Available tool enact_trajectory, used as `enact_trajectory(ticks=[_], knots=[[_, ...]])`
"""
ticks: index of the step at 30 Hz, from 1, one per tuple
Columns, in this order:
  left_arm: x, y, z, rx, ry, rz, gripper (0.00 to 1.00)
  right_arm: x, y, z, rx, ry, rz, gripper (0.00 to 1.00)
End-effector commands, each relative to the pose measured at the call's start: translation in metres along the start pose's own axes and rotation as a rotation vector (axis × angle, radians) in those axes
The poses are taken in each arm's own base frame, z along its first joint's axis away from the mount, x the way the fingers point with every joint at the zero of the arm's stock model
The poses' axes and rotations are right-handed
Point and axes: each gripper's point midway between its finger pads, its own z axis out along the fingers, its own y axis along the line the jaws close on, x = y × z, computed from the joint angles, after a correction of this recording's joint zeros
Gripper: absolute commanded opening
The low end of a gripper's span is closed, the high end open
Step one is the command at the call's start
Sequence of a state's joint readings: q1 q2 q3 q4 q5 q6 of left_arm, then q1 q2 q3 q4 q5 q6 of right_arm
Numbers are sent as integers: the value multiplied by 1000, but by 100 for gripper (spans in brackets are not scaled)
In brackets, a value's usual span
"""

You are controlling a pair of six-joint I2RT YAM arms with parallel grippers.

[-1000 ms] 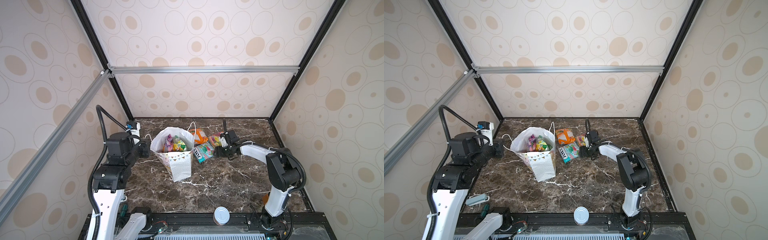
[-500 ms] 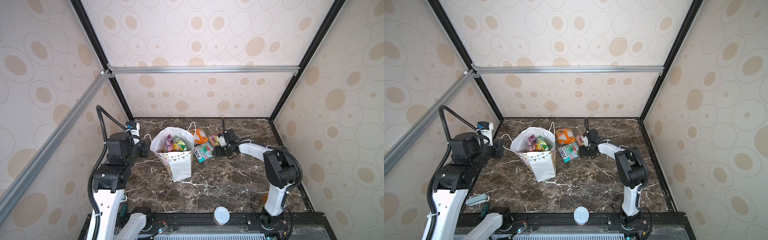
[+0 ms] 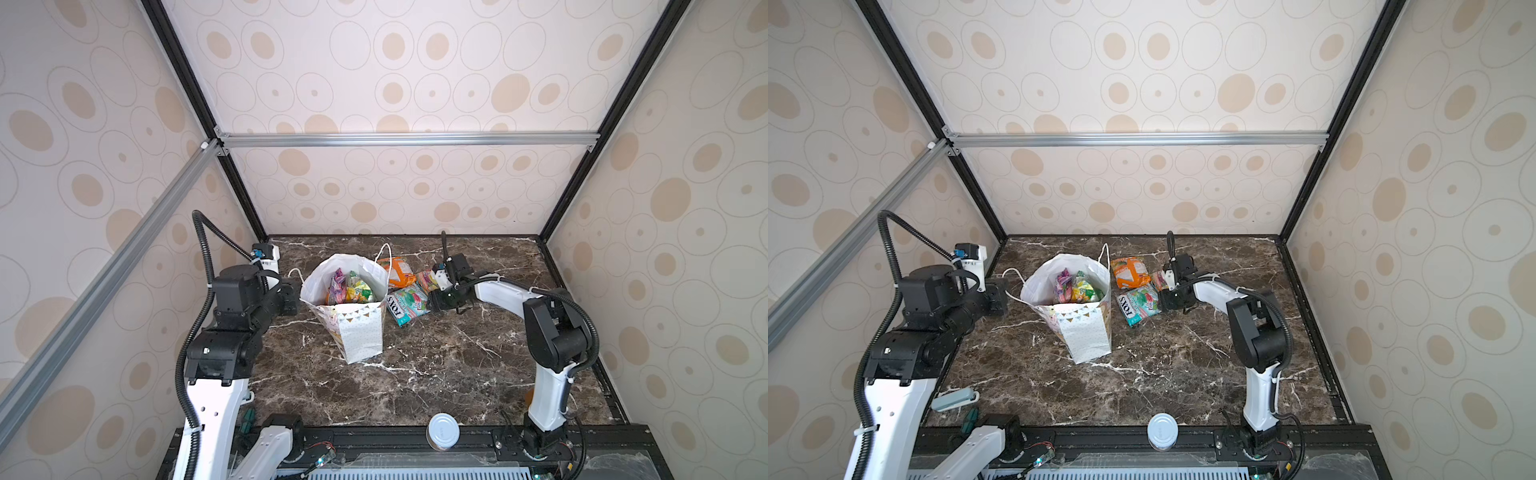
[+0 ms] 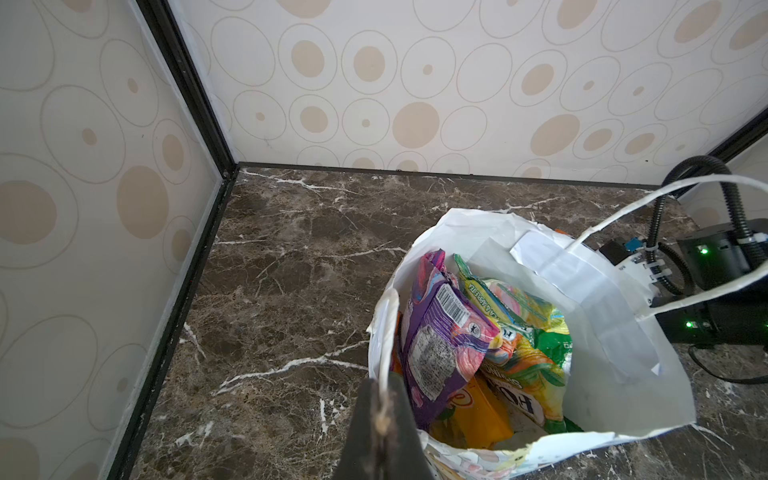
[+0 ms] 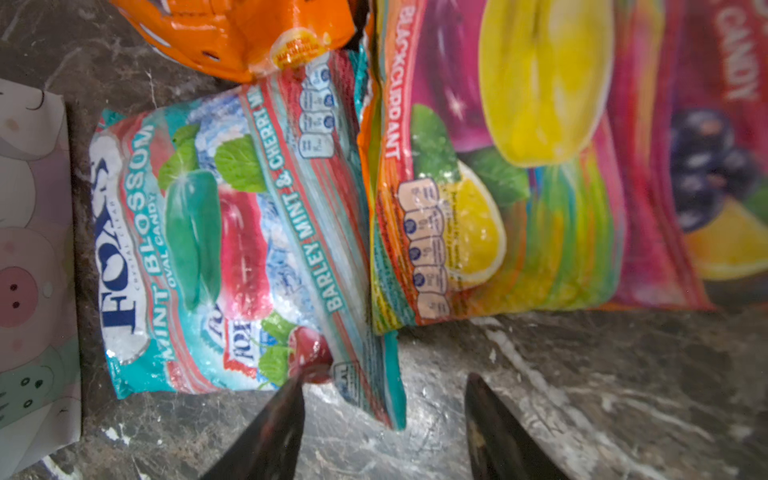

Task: Place the snacks into the paper bag
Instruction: 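Close the right gripper on the teal packet's end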

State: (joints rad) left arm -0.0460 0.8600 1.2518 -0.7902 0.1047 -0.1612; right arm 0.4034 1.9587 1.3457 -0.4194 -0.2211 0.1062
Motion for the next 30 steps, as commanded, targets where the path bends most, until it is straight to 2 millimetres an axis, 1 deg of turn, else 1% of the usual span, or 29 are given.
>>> enact_trajectory(ticks=[1, 10, 13, 15, 17, 21, 26, 30], knots=[[-14, 1, -11, -8, -45, -4, 0, 6, -10, 7, 33, 50, -55, 62], [-15, 1, -12, -11, -47, -2, 0, 8, -7, 11, 12, 63, -78, 59], [-15, 1, -11, -9, -48, -2, 0, 6, -5, 12, -3, 58, -76, 57], [-15, 1, -12, -9, -48, -3, 0, 4, -3, 13, -18, 52, -69, 55], [-15, 1, -11, -10, -46, -4, 0, 4, 0, 13, -34, 48, -65, 51], [-14, 2, -11, -15, -43, -2, 0, 2, 3, 14, -50, 42, -53, 46], [-14, 2, -12, -17, -44, 1, 0, 6, 2, 15, -47, 54, -45, 41], [-15, 2, -13, -15, -47, 3, 0, 7, 2, 11, -47, 47, -43, 39]])
